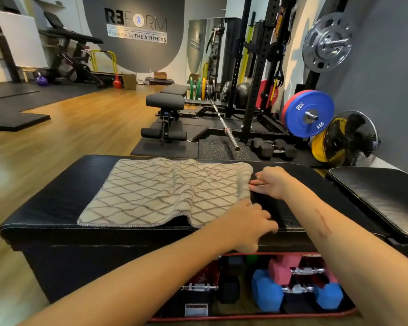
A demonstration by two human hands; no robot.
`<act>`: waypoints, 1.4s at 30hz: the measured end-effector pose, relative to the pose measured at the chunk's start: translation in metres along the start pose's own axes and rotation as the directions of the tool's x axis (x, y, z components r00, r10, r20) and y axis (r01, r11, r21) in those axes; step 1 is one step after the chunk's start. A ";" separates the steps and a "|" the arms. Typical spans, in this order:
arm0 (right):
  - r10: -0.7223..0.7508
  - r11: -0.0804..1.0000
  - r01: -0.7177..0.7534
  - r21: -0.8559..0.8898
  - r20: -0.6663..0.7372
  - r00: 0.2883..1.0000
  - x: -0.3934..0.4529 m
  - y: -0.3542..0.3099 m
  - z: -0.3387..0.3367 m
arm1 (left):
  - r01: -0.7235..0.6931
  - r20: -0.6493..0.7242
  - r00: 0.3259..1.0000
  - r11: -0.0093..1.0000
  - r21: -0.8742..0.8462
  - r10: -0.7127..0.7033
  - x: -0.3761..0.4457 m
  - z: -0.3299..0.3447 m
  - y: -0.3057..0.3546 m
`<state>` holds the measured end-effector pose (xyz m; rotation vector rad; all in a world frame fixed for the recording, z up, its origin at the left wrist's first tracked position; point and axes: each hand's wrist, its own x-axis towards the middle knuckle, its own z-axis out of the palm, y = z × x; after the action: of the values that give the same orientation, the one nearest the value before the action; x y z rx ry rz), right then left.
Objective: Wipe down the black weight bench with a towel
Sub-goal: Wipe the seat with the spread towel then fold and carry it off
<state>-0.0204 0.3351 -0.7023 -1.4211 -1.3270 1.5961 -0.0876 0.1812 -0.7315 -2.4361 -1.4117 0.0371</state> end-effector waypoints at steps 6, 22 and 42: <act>0.021 0.996 -0.029 0.081 0.091 0.996 0.000 -0.001 0.022 | 0.244 -0.005 0.970 0.970 0.003 -0.244 -0.022 -0.001 -0.024; -0.287 0.878 0.297 -0.375 0.084 0.954 0.034 -0.007 0.052 | 0.471 -0.231 0.655 0.627 -0.620 -0.720 -0.035 -0.003 -0.020; -0.278 0.810 0.486 -0.327 0.516 0.810 -0.018 -0.062 0.275 | 0.731 0.175 0.055 -0.080 -0.677 -0.983 -0.240 0.002 -0.131</act>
<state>-0.2898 0.2617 -0.6606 -0.9229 -2.2212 1.4241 -0.3210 0.0381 -0.7288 -0.9308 -2.8135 -1.3936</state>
